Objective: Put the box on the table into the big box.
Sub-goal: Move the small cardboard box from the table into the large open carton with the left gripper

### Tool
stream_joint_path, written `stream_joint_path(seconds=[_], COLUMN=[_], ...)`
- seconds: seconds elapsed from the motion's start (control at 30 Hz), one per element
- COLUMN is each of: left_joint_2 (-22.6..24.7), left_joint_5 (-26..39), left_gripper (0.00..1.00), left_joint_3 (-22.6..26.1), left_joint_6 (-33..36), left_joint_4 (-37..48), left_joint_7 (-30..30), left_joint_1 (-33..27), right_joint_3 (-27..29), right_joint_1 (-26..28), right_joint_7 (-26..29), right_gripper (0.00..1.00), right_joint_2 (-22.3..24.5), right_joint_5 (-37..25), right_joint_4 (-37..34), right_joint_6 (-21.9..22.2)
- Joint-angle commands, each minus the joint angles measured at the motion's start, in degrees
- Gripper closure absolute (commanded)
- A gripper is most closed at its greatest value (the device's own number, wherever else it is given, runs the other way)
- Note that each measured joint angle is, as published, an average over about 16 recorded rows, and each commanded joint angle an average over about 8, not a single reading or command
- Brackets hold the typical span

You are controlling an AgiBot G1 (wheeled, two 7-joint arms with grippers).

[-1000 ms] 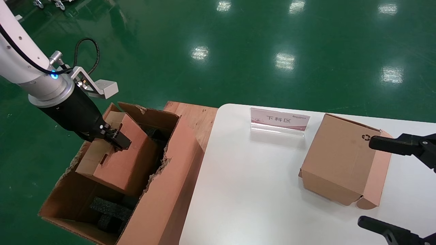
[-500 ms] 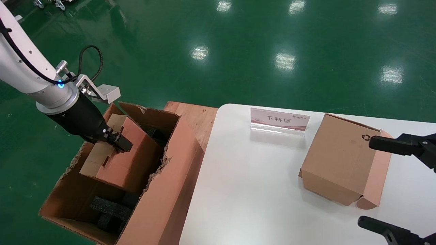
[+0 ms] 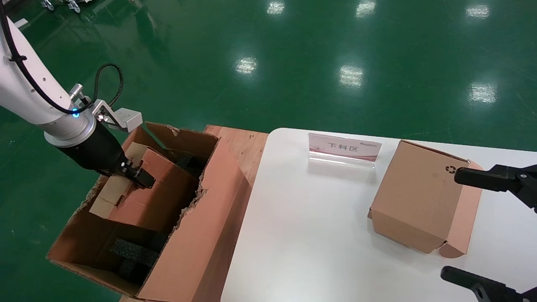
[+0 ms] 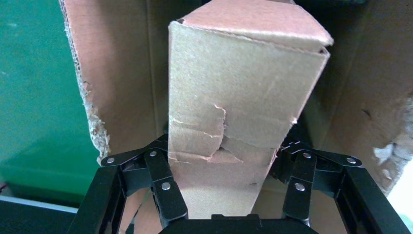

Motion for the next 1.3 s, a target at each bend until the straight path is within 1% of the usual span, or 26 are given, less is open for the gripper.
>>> stream_joint_path(seconds=[0.03, 0.53, 1.3], left_joint_2=[0.0, -0.1, -2.4], left_joint_5=[0.4, 0.7, -2.5], left_gripper=[1.0, 1.0, 1.0], left_joint_3=[0.2, 0.9, 2.9], left_joint_6=[-0.4, 0.3, 3.0], left_joint_4=[0.2, -0.6, -3.8], left_joint_7=[-0.1, -1.7, -3.7], left_joint_1=[0.2, -1.3, -3.8], right_joint_3=[0.0, 0.0, 0.0], right_joint_1=[0.0, 0.0, 0.0], right_joint_7=[0.0, 0.0, 0.0], right_gripper=[0.0, 0.0, 0.0], right_joint_2=[0.0, 0.0, 0.0], right_joint_5=[0.0, 0.0, 0.0], right_joint_4=[0.0, 0.0, 0.0], right_joint_6=[0.0, 0.0, 0.0])
